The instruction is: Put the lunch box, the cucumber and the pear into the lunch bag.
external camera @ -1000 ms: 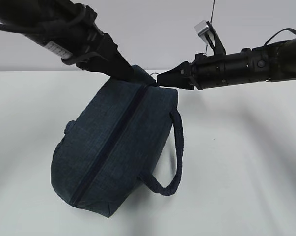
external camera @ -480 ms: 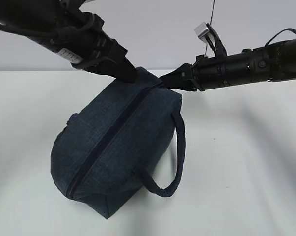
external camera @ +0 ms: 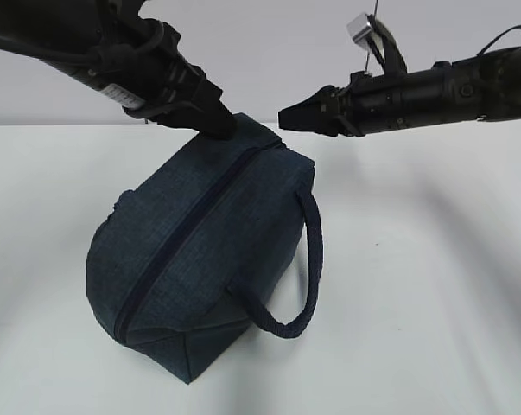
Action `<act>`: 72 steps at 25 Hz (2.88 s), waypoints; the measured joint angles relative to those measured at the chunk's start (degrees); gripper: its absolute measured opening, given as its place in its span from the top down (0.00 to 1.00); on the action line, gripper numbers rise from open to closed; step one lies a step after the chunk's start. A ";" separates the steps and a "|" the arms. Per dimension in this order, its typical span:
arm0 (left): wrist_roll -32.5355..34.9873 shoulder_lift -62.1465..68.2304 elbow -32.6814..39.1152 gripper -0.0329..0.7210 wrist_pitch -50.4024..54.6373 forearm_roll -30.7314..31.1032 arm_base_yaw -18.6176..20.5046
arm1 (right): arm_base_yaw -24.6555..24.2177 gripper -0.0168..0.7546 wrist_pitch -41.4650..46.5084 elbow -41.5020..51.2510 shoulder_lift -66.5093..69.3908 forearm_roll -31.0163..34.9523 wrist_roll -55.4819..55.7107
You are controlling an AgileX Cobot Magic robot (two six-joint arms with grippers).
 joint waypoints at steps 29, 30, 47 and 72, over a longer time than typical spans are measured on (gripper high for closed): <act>-2.84 -3.36 -0.44 0.38 -0.32 4.49 14.63 | -0.12 0.52 4.78 -0.20 -13.83 -15.03 27.02; -3.73 -3.42 -0.44 0.38 0.67 4.49 15.60 | -0.12 0.52 4.37 -0.20 -13.83 -15.03 27.38; -6.05 -3.42 -0.44 0.38 10.13 4.70 18.65 | -0.35 0.52 27.00 0.53 -15.08 -15.03 14.61; -6.69 -3.42 -0.44 0.38 10.83 4.57 18.65 | 0.24 0.63 80.79 1.07 -19.84 42.44 -27.65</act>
